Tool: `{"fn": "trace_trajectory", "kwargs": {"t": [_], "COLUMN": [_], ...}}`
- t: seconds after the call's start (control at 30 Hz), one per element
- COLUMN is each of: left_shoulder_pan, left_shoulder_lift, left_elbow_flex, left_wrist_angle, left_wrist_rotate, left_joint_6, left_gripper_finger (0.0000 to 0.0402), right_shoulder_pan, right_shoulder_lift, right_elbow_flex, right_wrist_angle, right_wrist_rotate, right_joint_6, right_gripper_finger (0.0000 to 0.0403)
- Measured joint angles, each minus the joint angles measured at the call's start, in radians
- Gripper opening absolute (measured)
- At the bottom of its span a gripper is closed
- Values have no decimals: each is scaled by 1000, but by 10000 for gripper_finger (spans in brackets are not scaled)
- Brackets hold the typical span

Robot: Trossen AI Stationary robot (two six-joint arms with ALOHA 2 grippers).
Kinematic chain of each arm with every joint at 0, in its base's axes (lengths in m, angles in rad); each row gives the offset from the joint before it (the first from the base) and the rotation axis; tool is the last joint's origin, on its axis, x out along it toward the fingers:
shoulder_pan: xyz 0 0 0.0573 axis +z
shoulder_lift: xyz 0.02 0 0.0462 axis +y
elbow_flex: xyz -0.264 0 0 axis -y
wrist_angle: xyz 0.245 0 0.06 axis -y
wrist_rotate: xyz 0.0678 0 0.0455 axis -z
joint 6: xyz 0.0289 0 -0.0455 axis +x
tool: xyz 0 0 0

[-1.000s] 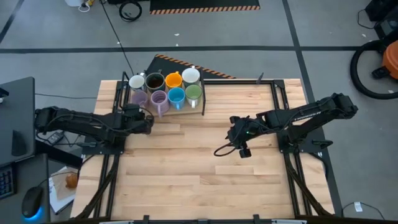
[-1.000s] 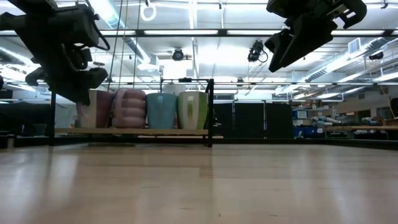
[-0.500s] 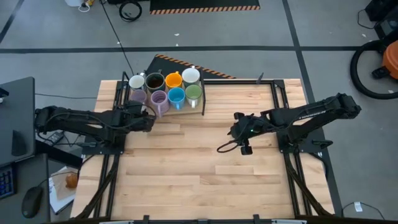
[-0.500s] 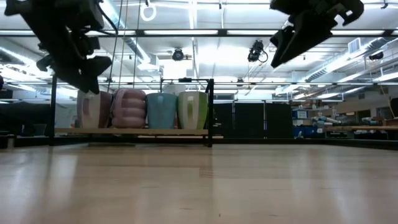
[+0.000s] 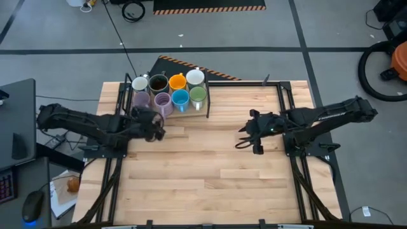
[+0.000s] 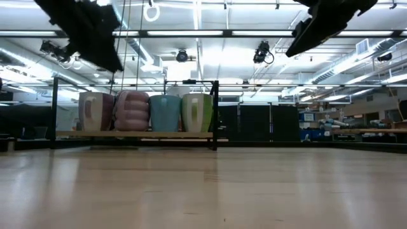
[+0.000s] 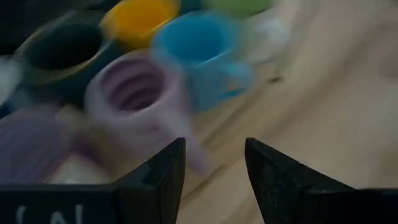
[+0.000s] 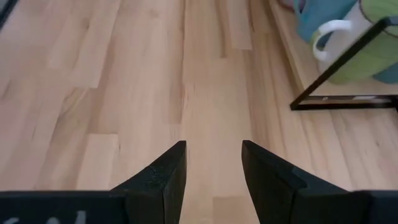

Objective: Place coffee mugs
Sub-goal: Return to Home Position

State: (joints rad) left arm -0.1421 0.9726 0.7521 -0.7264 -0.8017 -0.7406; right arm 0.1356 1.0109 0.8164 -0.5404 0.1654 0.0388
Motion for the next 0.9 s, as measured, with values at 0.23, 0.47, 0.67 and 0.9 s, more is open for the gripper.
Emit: {"fn": "trace_trajectory", "kwargs": {"t": [0.23, 0.47, 0.67, 0.9], "left_shoulder_pan": [-134, -121, -15, 108], "left_shoulder_lift": [0, -2, -76, -202], "left_elbow_flex": [0, -7, -8, -8], "left_wrist_angle": [331, 589, 577, 484], "left_wrist_rotate": [91, 368, 543, 641], "left_joint_6": [375, 720, 904, 991], "left_gripper_finger": [172, 171, 166, 137], "right_shoulder_pan": [-2, -11, -82, -173], "right_shoulder_lift": [-158, -332, -503, -681], "right_elbow_flex": [-126, -238, -318, -376], "right_wrist_angle": [86, 186, 230, 280], "right_wrist_rotate": [48, 82, 81, 80], "right_joint_6": [48, 36, 38, 63], "right_gripper_finger": [158, 158, 158, 158]}}
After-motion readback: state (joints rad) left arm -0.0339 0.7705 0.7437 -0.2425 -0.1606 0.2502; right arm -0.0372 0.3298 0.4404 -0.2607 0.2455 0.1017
